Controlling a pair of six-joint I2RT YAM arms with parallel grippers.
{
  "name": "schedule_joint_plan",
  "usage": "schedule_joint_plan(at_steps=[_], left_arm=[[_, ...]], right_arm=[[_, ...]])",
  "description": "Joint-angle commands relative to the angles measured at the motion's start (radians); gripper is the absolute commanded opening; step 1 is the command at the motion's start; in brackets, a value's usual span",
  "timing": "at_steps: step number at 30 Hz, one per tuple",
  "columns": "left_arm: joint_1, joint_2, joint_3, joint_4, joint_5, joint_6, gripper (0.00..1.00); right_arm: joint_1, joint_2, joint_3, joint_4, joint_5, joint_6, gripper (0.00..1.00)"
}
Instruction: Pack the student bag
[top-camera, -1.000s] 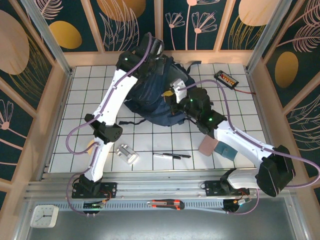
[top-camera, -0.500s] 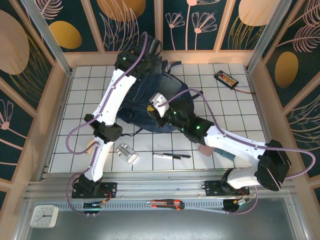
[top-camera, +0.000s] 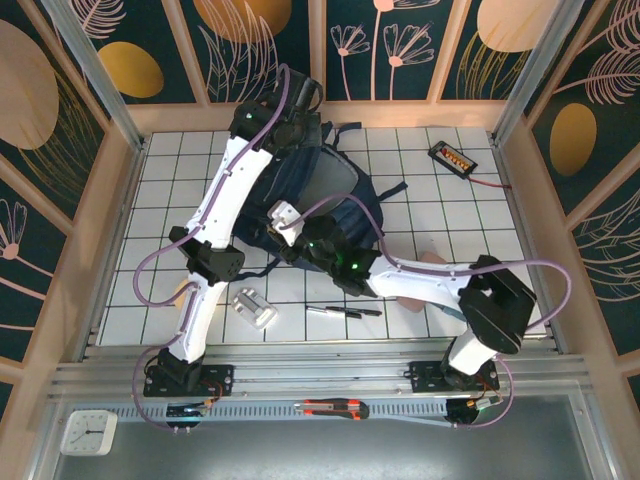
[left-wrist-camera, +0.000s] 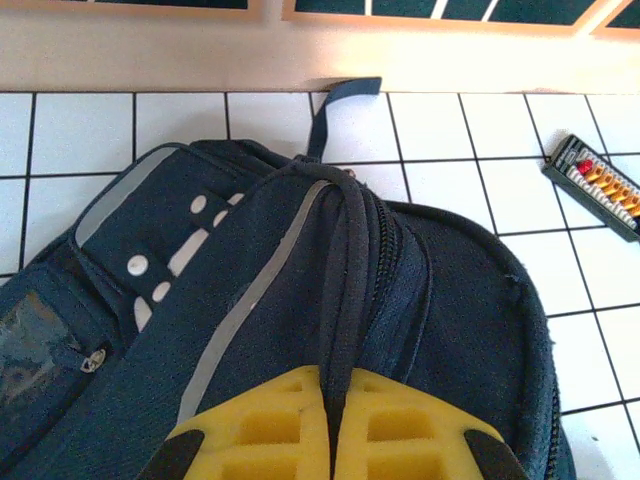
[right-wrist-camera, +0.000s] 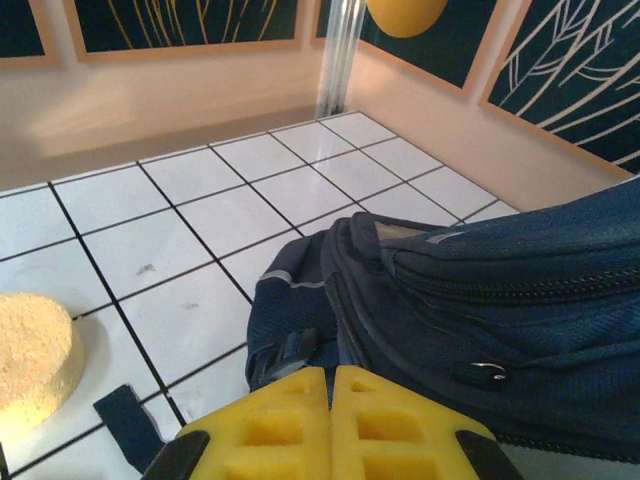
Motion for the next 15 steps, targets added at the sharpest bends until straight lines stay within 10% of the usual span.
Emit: schedule_joint_plan(at_steps=[1, 7, 15], left_arm=[[0.012, -0.008, 0.026, 0.259, -0.008, -0.054, 0.0], [0.011, -0.009, 0.021, 0.26, 0.001, -0.06, 0.0], [0.011, -0.004, 0.021, 0.282, -0.005, -0.063, 0.0]], right_arm=[[0.05, 0.096, 0.046, 0.032, -0.231, 0.011, 0.0], [0.047, 0.208, 0.132, 0.017, -0.233, -0.027, 0.0], [0.054, 0.217, 0.134, -0.048, 0.094, -0.131, 0.0]])
